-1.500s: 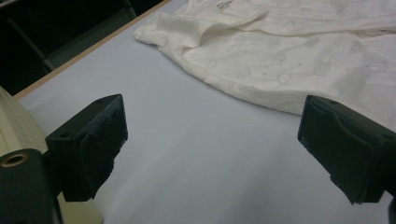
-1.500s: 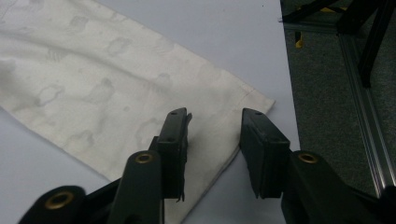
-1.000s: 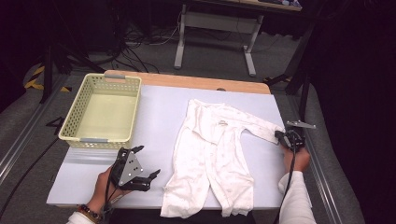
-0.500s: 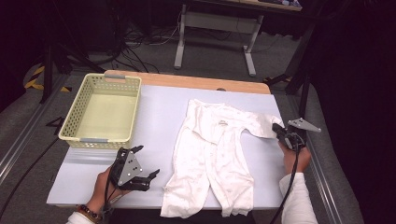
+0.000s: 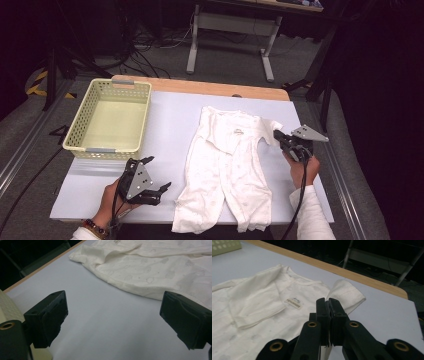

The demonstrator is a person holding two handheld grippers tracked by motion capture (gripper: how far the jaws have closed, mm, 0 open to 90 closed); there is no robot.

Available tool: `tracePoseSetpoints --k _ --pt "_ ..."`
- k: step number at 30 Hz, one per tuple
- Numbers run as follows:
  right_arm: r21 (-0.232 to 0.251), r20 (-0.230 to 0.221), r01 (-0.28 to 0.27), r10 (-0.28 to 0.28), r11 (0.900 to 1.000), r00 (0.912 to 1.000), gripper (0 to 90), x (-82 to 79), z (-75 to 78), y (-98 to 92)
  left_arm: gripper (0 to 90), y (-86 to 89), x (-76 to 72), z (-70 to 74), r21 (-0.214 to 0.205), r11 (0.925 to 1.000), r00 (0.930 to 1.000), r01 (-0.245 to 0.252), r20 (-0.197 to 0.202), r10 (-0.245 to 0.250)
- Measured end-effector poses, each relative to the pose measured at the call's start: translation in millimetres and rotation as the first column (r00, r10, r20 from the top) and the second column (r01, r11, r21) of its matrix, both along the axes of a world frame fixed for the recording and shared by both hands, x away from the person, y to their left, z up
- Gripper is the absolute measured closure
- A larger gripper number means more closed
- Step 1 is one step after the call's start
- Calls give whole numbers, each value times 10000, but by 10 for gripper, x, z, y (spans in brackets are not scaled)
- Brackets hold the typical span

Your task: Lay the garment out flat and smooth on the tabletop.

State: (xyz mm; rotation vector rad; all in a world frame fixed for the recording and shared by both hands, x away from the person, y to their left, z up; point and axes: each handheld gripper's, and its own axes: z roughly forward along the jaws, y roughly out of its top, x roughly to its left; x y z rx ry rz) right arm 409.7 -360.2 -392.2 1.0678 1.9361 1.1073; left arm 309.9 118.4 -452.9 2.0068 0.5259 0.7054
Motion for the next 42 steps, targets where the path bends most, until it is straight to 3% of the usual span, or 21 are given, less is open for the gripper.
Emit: tracePoseSetpoints --k 7,21,36,42 --pt "-136 74 -703 704 9974 9975 879 -33 -7 246 89 -1 0 -2 63 10000 10000 23 24 -23" --pt "-375 3 -1579 1580 9867 9874 879 -68 -66 540 87 0 4 -2 0 10000 10000 43 -52 -43" --pt "-622 -336 -2674 2657 9616 9635 875 -117 -137 833 89 7 -3 2 -17 10000 10000 20 -6 -20" --pt "-896 -587 -3119 3076 9459 9497 873 -148 -189 934 89 5 -9 5 -16 10000 10000 61 15 -61"
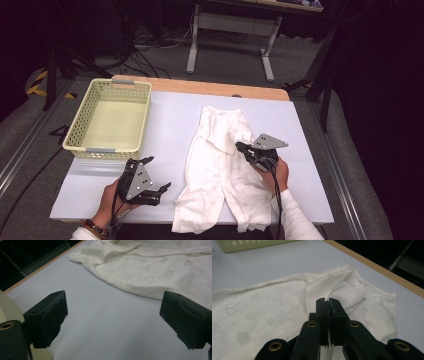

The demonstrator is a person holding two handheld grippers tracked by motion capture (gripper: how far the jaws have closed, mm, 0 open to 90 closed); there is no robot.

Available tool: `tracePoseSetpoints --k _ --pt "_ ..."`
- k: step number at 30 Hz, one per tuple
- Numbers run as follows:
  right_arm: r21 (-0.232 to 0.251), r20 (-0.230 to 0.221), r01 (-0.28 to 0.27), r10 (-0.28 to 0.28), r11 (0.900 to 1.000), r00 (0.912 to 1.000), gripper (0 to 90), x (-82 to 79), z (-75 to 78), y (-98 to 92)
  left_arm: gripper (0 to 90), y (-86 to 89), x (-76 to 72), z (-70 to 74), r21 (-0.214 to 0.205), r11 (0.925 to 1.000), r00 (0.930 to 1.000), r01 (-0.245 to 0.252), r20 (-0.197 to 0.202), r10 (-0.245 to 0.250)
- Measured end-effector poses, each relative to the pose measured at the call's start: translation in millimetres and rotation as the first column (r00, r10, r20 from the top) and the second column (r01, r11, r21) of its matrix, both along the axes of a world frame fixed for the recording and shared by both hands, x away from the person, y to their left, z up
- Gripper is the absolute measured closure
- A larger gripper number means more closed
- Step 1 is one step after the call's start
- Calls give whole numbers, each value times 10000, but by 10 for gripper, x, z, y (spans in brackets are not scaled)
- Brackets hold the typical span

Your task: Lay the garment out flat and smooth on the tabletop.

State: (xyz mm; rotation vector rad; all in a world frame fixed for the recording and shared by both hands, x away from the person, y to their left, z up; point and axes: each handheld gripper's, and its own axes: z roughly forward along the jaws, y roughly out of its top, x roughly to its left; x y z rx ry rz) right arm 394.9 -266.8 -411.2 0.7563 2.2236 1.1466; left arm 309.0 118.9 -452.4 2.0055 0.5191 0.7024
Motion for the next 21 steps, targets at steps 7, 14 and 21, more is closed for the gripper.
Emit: tracePoseSetpoints --k 7,14,21 --pt "-211 -246 -400 394 9990 9989 872 -23 -59 109 88 -3 1 -2 31 10000 10000 7 0 -7" --pt "-415 -445 -688 670 9968 9968 847 -38 -112 188 87 -3 1 -2 42 10000 10000 16 -49 -16" --pt "-446 -440 -615 595 9971 9973 742 -30 -115 185 87 -5 0 -3 52 10000 10000 30 -54 -30"
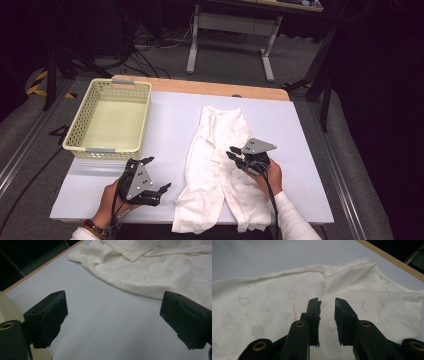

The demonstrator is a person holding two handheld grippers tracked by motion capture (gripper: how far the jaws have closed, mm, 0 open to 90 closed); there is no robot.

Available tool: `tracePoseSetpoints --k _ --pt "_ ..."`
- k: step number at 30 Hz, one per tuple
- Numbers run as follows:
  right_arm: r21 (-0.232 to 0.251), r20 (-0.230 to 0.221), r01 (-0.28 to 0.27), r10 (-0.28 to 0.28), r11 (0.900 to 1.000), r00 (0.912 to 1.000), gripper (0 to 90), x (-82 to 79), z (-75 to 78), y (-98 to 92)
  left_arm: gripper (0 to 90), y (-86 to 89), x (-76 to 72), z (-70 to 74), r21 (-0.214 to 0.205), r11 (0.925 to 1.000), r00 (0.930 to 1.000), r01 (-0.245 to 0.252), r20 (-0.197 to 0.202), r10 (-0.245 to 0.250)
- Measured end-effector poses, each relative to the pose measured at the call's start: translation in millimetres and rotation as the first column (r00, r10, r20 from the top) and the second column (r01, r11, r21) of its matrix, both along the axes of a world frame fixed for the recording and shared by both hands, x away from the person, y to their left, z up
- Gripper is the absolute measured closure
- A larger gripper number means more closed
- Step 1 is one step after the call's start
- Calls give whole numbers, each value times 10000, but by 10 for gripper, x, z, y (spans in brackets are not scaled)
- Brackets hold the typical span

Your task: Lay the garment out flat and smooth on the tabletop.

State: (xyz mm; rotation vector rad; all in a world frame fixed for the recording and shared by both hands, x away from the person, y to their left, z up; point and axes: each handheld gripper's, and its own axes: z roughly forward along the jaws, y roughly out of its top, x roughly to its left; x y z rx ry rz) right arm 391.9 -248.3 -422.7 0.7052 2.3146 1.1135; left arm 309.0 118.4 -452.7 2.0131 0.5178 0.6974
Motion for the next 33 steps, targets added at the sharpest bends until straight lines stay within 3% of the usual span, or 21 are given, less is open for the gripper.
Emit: tracePoseSetpoints --k 15,30,33 --pt "668 688 527 -573 9964 9960 651 -104 175 -257 89 -9 -4 1 47 10000 10000 78 -7 -78" --pt "977 1464 501 -641 9940 9871 526 -260 296 -324 88 -11 -1 -6 6 9999 9999 113 -72 -113" --pt "1216 1681 356 -559 9919 9842 505 -293 329 -347 88 -11 -1 -5 12 10000 9999 94 -69 -94"
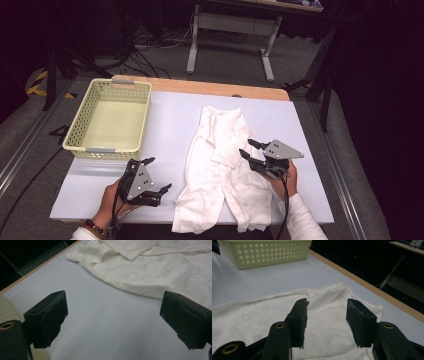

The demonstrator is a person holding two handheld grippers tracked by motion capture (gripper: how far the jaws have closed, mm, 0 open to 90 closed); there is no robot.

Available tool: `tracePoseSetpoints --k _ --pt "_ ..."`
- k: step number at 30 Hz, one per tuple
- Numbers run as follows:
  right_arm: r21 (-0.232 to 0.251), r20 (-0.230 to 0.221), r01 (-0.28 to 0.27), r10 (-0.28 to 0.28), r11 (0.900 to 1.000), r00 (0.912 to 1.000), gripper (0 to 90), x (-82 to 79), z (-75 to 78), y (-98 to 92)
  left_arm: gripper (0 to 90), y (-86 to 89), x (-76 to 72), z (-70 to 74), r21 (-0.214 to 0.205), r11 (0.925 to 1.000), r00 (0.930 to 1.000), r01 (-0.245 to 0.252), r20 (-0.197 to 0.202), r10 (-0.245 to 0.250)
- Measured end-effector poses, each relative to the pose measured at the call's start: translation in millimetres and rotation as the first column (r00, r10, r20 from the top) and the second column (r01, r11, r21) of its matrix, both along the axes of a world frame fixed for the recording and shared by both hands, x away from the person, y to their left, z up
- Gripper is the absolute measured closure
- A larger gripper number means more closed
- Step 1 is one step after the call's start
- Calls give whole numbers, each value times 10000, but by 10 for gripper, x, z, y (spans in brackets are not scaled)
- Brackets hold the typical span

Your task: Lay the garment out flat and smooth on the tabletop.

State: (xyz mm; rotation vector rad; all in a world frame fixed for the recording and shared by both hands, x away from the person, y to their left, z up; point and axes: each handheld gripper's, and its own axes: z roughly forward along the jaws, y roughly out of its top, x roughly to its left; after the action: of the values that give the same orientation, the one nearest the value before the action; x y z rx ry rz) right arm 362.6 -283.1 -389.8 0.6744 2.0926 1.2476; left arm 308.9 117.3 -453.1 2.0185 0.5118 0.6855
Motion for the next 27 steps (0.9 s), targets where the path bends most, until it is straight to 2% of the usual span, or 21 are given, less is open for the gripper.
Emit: tracePoseSetpoints --k 3,7,11,16,19,23,27 --pt "33 159 107 -107 9999 9998 464 -24 16 -12 88 2 0 2 2 10000 10000 -5 10 5" --pt "208 143 169 -172 9996 9998 397 -66 13 -50 88 3 3 3 -37 10000 10000 -9 -2 9" --pt "395 172 -13 6 9992 9999 355 -128 13 -91 88 -7 1 0 9 10000 10000 25 12 -25" --pt "289 294 28 -36 9996 9996 275 -204 -3 -143 88 -7 4 -1 2 10000 10000 3 -26 -3" --pt "296 267 68 -76 9995 9996 237 -246 -36 -204 88 -6 6 0 -2 10000 10000 10 -32 -10" --pt "224 -76 289 -288 9993 9996 168 -262 -109 -304 88 -6 6 -1 -26 10000 10000 3 -71 -3" --pt "210 1 437 -437 9988 9990 140 -310 -140 -388 88 -11 10 -4 -32 10000 10000 30 -69 -31"
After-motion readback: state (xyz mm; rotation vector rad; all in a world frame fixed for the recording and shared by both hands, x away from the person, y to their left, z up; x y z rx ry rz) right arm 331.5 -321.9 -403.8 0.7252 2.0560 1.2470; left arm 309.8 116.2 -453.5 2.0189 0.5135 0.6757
